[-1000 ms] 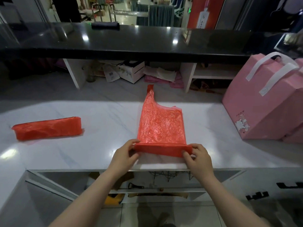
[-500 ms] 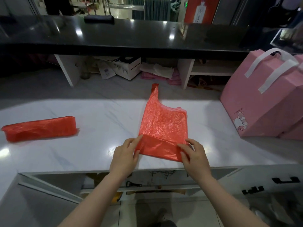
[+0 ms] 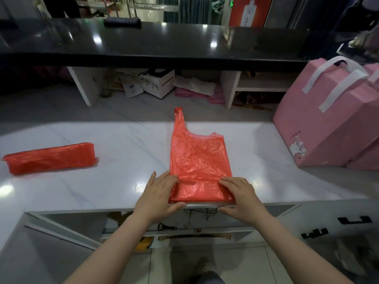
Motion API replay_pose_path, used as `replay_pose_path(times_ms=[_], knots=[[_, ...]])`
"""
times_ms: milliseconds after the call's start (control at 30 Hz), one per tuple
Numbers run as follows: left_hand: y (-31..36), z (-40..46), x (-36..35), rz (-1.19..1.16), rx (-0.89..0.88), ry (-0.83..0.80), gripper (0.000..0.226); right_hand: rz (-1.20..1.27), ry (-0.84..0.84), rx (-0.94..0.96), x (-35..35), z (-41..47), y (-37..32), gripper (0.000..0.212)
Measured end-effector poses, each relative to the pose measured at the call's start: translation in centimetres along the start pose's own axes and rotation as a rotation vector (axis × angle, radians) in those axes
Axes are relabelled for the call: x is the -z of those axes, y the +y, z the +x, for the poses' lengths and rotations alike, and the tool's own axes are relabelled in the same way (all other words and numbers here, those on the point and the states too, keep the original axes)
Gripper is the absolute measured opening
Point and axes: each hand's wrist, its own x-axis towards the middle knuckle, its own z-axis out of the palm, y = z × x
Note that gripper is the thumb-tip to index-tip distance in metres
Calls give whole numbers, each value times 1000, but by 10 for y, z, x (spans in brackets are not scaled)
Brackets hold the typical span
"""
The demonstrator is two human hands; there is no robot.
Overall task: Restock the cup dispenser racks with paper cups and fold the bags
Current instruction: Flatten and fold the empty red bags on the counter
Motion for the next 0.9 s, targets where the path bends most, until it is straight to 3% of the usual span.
replay_pose_path(times_ms=[100, 200, 267, 367, 500, 567, 633, 767, 900], knots=[[-2, -3, 2, 37, -20, -31, 89, 154, 55, -21, 3, -1, -1, 62], [-3, -5, 3, -19, 0, -59, 84, 336, 169, -125, 8, -3, -1, 32], [-2, -4, 5, -115, 40, -47, 67, 406, 263, -221, 8, 0, -1, 24], [0, 0, 8, -339, 180, 92, 23, 386, 292, -303, 4, 5, -5, 10], [4, 4, 6, -454, 317, 172, 13, 454, 308, -423, -6, 14, -11, 28], [5, 4, 5, -517, 367, 184, 45, 397, 306, -459, -9, 17, -13, 37], [5, 5, 4, -522, 369, 183, 63, 308, 299, -468, -12, 19, -12, 39], [5, 2, 4, -263, 175, 146, 46, 157, 294, -371, -15, 17, -11, 35], [5, -3, 3, -206, 131, 194, 44, 114, 347, -266, -12, 11, -11, 26]])
